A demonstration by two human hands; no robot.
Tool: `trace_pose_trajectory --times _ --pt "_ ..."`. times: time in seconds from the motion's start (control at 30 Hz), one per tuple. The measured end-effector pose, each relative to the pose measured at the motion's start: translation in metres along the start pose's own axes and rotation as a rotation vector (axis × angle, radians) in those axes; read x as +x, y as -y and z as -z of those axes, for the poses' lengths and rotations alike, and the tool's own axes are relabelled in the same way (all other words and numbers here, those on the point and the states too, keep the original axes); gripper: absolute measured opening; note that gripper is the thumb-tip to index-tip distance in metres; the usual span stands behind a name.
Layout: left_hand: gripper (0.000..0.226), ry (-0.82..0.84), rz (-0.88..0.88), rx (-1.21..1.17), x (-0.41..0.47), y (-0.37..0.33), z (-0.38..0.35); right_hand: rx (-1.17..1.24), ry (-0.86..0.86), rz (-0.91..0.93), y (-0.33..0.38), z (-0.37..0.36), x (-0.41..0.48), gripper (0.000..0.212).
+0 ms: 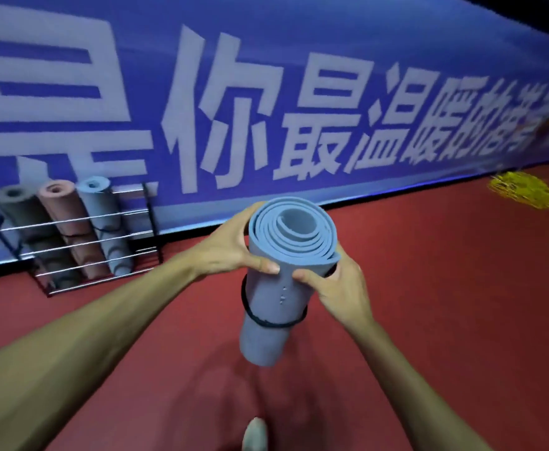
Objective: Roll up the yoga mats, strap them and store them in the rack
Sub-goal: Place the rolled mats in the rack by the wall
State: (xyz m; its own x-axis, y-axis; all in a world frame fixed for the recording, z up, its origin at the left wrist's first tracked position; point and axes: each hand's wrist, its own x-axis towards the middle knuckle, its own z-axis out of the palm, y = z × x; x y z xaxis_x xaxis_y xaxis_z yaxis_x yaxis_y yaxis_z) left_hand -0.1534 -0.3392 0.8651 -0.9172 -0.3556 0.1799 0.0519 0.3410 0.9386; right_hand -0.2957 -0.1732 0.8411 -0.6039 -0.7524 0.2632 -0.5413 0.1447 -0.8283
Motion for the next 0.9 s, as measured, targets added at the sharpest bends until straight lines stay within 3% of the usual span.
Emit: trace_pose_trajectory --times 0.2,0.4,0.47,0.6,0.73,0.9 --pt "0.092 -0.285 0.089 0.083 -0.031 0.026 0.117 -0.102 0.218 0.163 0.031 -0.11 0.095 0.077" --pt "0.088 -0.418 0.227 0.134 -0.017 0.068 0.233 0.133 0.492 0.173 0.05 -0.227 0.202 0.073" --pt "0.091 -0.439 0.283 0.145 -0.011 0.079 0.268 0.157 0.511 0.178 0.058 -0.259 0.232 0.075" --pt "0.088 -0.475 0.334 0.137 -0.006 0.097 0.334 0.18 0.589 0.219 0.084 -0.316 0.283 0.102" --pt "0.094 -0.526 0.363 0.114 -0.008 0.123 0.392 0.136 0.655 0.25 0.111 -0.368 0.324 0.09" --pt "0.084 -0.578 0.355 0.105 0.0 0.161 0.464 0.05 0.648 0.247 0.13 -0.433 0.372 0.103"
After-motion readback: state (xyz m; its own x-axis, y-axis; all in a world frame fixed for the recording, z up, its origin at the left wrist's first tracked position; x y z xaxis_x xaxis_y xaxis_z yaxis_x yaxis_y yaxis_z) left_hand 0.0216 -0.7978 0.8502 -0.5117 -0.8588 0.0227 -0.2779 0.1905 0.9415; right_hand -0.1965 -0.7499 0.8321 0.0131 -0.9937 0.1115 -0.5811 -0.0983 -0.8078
